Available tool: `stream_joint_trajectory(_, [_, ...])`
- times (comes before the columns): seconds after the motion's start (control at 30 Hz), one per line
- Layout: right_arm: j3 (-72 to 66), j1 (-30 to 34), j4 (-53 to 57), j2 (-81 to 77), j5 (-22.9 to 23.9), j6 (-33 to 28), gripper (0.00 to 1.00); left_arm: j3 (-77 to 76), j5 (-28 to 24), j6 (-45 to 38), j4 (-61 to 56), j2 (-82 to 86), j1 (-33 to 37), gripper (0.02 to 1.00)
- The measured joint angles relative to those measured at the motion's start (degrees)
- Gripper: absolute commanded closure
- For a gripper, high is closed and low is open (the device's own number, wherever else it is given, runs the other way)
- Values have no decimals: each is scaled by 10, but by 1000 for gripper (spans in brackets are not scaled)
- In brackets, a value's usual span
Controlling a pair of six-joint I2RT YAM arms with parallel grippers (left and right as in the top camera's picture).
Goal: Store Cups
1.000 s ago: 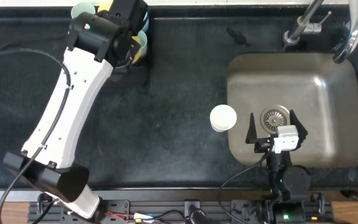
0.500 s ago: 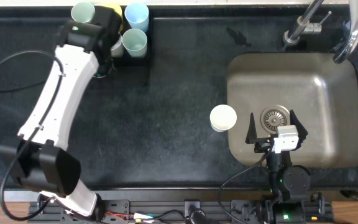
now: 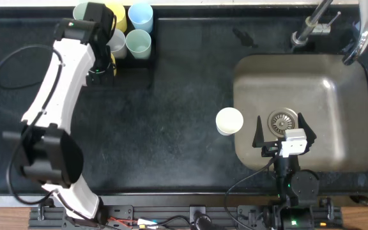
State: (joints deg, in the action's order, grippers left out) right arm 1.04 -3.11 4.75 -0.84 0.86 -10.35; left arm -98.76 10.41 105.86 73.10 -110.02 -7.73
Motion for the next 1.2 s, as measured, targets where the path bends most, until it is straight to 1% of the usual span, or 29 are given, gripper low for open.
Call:
stream_joint_trajectory(0.33, [0, 0, 0, 0, 0, 0, 5, 1, -19, -15, -23, -31, 10, 982])
stream_joint_trajectory(1.03, [0, 0, 0, 0, 0, 0, 5, 2, -34, -28, -50, -71, 18, 972])
stream_joint_trajectory(1.2, [0, 0, 0, 0, 0, 0, 7, 2, -34, -28, -50, -73, 18, 941])
